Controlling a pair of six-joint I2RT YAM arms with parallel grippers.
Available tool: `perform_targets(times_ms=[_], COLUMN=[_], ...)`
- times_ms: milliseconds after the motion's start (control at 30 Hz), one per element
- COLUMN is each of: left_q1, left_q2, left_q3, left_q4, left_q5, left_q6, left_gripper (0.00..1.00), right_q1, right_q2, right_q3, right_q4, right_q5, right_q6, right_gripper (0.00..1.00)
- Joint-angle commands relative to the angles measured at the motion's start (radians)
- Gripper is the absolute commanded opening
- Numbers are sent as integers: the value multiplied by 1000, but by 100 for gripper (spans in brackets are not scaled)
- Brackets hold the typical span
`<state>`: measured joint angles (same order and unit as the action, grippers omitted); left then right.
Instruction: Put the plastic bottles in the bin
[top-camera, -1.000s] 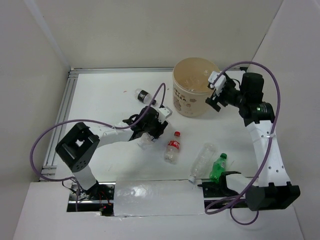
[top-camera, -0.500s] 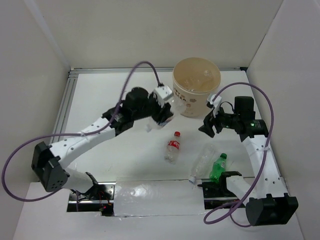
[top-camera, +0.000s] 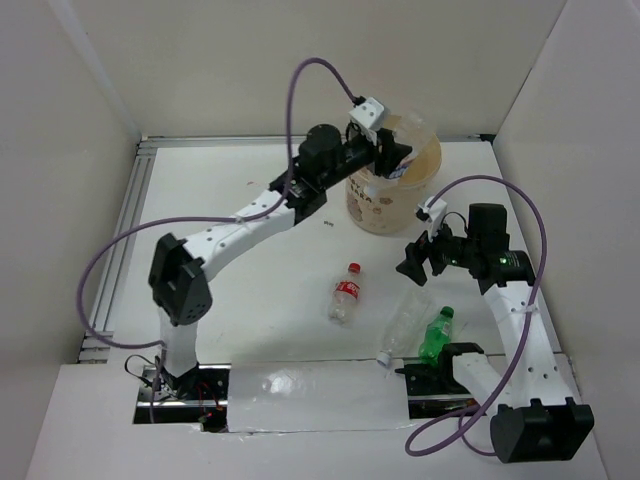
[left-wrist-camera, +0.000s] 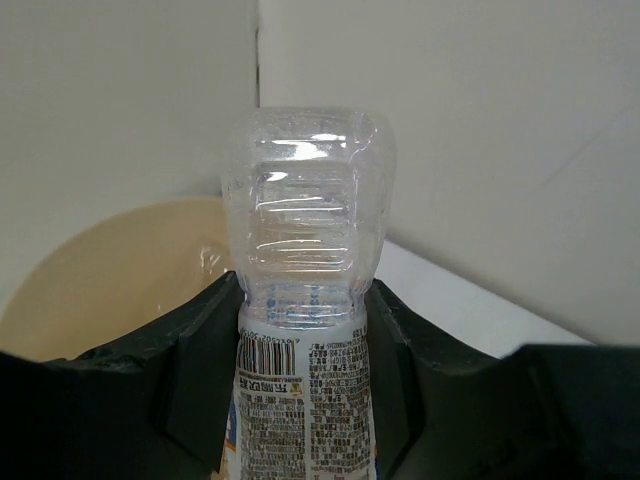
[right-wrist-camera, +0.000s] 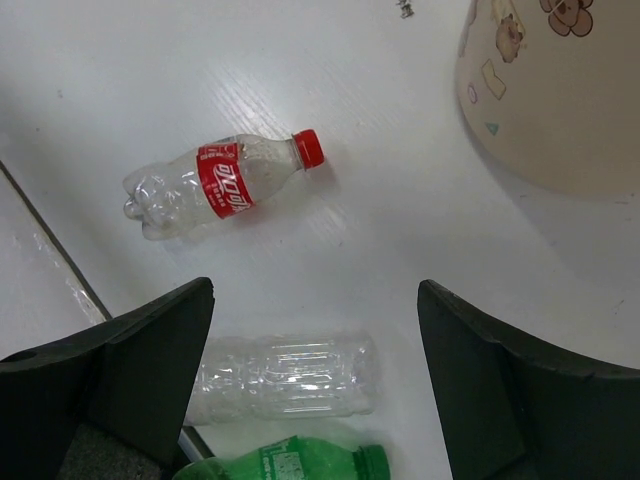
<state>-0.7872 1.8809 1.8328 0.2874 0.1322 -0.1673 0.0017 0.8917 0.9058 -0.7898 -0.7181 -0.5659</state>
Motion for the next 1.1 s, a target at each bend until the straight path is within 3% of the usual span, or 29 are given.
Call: perform_targets(times_ms=[0,167,333,467,600,633,667,700,767,800,833,867,967,1000,1067], left_q1=[-1,8,42,22,9,9,9,9,9,9,9,9,9,9,9], left_q2=[84,161,141,136,234,251,268,283,320,320,331,331,288,244,169], left_q3=[75,218,154,132,204,238,252,267,319,335,347,347,347,347,281], left_q4=[226,214,297,341,314,294,267,253,193,176,165,165,150,136,47], left_q5=[-69,-48,32,-90,-299,-321,-338,-347,-347,-332,-322,-322,-304,-293,-283], left_q6=[-93,-194,-336,-275,-163,-163,-163,-152,-152,-152,-143,-143,-130,-130,-103], left_gripper=[5,5,5,6,13,16,27,47,63,84,94,99,99,99,99], right_q1=[-5,-5,-14,-14,-14,-14,-14,-14,-14,-14,-14,-14,-14,-14,-14], right_q2=[-33,-76,-76,-76,-76,-76,-76,-76,-76,-76,-76,-76,-76,-85,-96], right_q3=[-33,-54,-54,-54,-64,-64,-64,-64,-64,-64,-73,-73,-94,-110,-159], right_q4=[29,11,11,11,21,21,21,21,30,31,31,31,-26,-104,-181], right_q5=[-1,26,26,26,26,26,16,16,5,-7,-17,-52,-144,-209,-248], right_q6=[-9,-38,-48,-48,-48,-48,-48,-48,-68,-95,-115,-146,-412,-675,-953], right_gripper=[89,89,89,89,91,91,92,92,95,97,97,99,99,100,100])
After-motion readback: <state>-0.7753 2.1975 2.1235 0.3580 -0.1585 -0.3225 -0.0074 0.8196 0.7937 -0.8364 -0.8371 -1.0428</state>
